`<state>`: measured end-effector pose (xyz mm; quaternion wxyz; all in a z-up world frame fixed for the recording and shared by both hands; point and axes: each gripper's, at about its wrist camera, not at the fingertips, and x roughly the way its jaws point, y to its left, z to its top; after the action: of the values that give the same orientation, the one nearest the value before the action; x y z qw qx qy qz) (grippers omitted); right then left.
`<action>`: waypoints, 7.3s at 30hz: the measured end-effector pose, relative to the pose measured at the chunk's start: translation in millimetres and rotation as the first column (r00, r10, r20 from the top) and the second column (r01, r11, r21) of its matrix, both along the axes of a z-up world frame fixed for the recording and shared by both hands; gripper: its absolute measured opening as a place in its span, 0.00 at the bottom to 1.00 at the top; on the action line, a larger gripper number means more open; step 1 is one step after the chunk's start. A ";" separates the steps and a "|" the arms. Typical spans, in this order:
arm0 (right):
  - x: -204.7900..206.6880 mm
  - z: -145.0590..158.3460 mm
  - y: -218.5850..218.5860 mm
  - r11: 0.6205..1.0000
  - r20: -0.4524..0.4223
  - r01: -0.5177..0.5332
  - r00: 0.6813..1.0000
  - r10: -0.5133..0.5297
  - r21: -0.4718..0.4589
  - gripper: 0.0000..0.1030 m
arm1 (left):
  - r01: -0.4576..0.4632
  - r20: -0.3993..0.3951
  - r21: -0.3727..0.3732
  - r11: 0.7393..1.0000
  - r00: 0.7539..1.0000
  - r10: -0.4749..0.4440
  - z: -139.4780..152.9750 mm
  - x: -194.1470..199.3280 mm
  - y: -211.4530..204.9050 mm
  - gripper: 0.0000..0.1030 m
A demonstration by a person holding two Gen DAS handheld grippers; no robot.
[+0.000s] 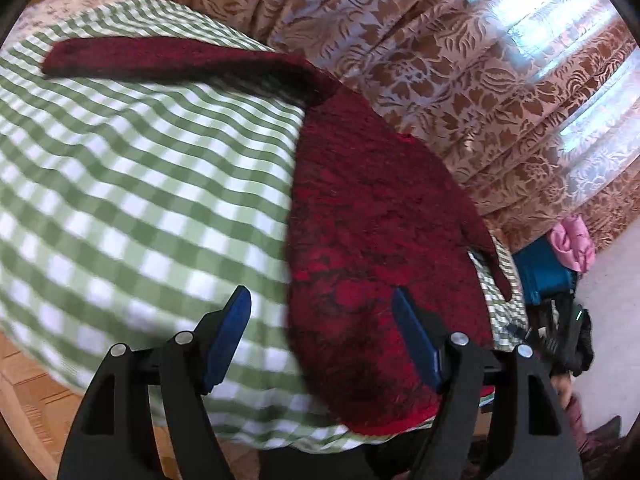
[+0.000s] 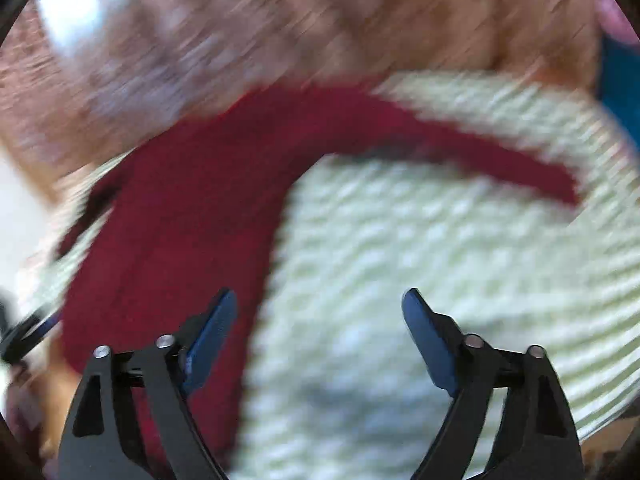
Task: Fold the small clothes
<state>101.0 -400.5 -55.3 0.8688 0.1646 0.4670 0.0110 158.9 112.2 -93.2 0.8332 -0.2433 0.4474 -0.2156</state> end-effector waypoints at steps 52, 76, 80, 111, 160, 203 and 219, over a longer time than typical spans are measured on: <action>44.1 -37.5 -266.2 0.642 -0.003 0.736 0.658 -0.753 0.217 0.10 | 0.190 -0.037 0.344 0.919 0.981 -0.189 2.1 13.2 -165.0 0.59; 85.5 11.8 -92.1 0.908 0.166 0.414 0.893 -0.418 0.058 0.87 | -0.391 -0.054 0.144 0.909 0.914 0.402 14.0 53.4 61.2 0.71; 122.4 -1.9 9.2 0.984 0.135 0.177 0.975 -0.175 -0.004 0.87 | -0.582 -0.115 0.045 0.812 0.804 0.583 -3.4 65.0 145.5 0.73; 161.5 -62.3 137.2 0.967 0.029 -0.041 0.998 0.050 -0.251 0.97 | -0.608 0.067 0.560 0.563 0.710 0.701 -16.3 288.8 253.3 0.14; 9.3 -51.8 -271.9 0.540 0.024 0.721 0.591 -0.807 0.434 0.39 | -0.045 0.067 0.431 0.901 0.998 0.017 -7.9 92.2 -133.3 0.51; 89.2 14.7 -2.1 0.971 0.150 0.058 0.984 -0.094 0.233 0.71 | -0.027 -0.016 0.099 0.995 0.999 0.029 13.8 236.3 -114.2 0.62; 175.0 -3.8 7.9 0.982 0.127 0.118 0.982 -0.137 0.145 0.64 | -0.087 0.135 0.165 0.982 0.989 0.065 52.6 255.7 -117.8 0.03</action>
<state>276.0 -392.5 -59.1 0.8842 0.2523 0.3932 -0.0015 414.6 -5.6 -40.6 0.8858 -0.1734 0.3998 -0.1597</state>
